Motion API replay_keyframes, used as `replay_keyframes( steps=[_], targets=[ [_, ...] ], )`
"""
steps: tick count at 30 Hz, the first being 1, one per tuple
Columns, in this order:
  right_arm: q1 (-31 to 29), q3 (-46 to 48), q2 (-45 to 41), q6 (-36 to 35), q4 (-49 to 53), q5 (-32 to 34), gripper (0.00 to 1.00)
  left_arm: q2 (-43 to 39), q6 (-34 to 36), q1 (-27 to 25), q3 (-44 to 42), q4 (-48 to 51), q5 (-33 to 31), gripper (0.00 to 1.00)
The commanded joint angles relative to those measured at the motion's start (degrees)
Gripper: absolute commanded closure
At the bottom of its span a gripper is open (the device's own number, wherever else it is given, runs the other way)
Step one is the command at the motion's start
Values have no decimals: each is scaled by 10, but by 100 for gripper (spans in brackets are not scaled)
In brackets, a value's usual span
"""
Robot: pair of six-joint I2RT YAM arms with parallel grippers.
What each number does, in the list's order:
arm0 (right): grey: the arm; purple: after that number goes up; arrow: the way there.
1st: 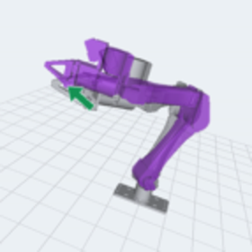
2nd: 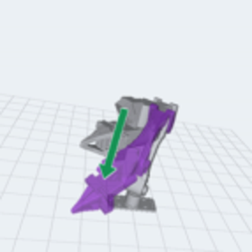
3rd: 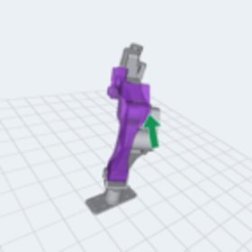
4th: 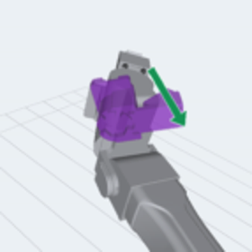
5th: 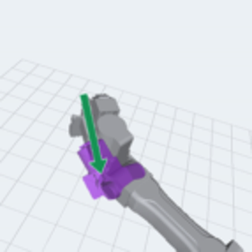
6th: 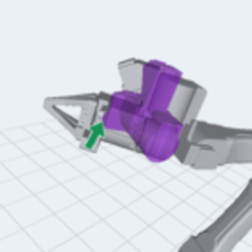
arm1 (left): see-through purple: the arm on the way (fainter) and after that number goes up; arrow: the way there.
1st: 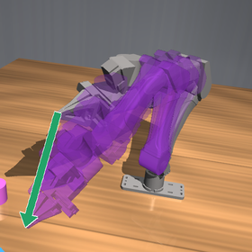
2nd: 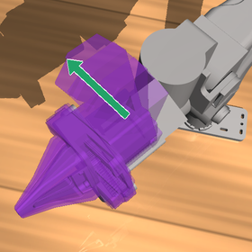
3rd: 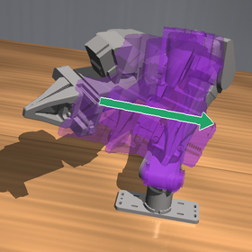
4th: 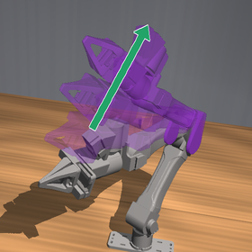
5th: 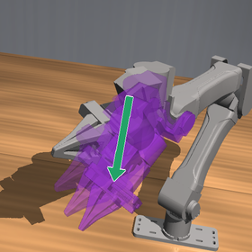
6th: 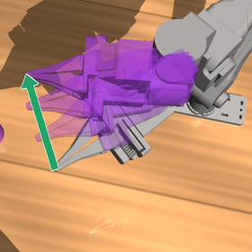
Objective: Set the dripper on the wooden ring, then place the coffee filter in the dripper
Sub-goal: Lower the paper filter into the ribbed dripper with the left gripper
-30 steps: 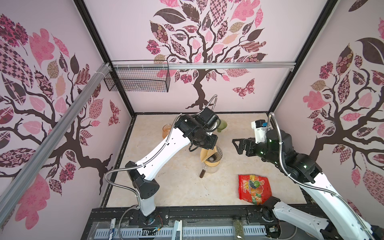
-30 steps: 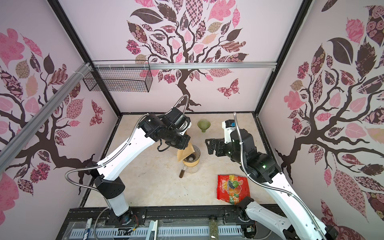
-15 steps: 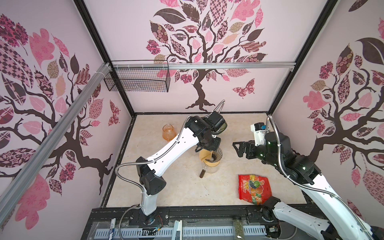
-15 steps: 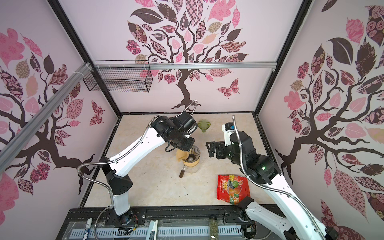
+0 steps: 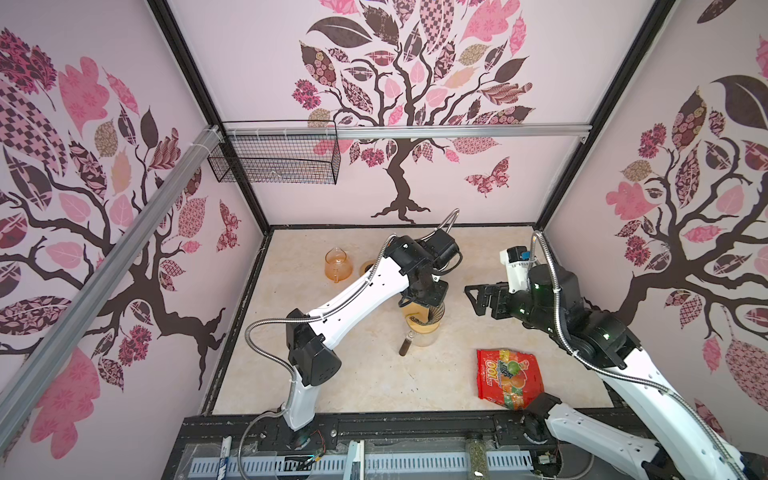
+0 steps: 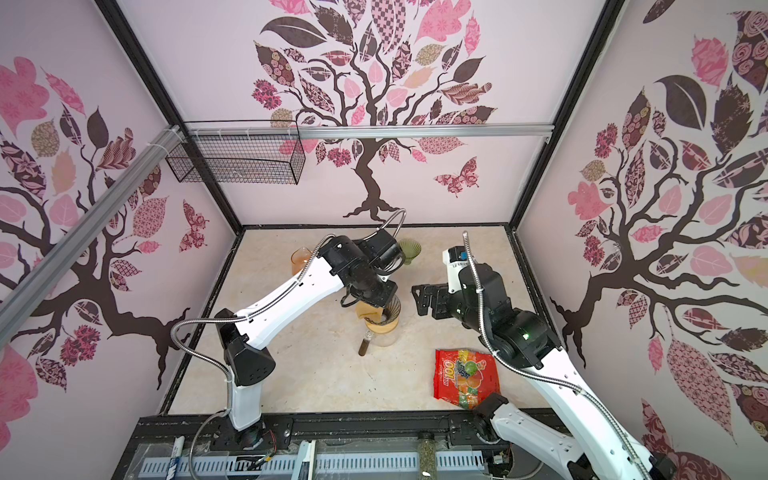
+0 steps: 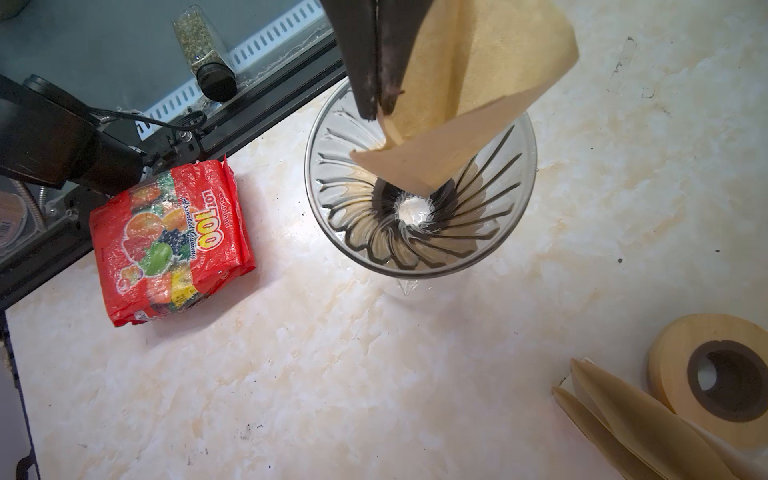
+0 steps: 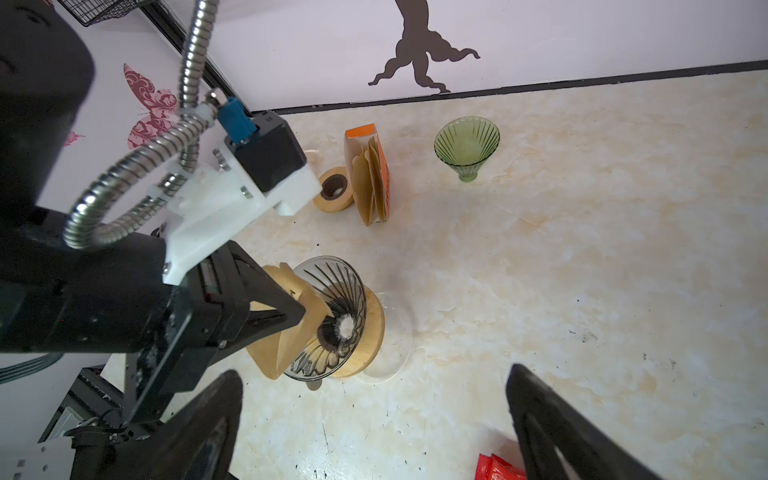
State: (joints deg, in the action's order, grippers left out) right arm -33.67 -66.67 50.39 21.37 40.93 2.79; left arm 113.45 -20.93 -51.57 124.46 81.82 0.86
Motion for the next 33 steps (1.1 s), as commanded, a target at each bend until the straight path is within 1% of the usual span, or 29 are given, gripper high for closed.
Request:
replay_keyframes(
  steps=[1, 18, 27, 28, 33],
  targets=[
    [0, 0, -6, -9, -5, -3, 0, 8, 4, -6, 25, -7, 10, 100],
    [0, -16, 24, -6, -10, -24, 0, 39, -5, -11, 46, -22, 28, 100],
    [-1, -26, 41, -13, -11, -29, 0, 44, -7, -11, 49, -20, 20, 100],
    [0, -27, 42, -13, -11, -29, 0, 42, -8, -11, 49, -20, 18, 100],
    [0, -31, 44, -17, -10, -28, 0, 34, -12, -11, 48, -20, 11, 92]
  ],
)
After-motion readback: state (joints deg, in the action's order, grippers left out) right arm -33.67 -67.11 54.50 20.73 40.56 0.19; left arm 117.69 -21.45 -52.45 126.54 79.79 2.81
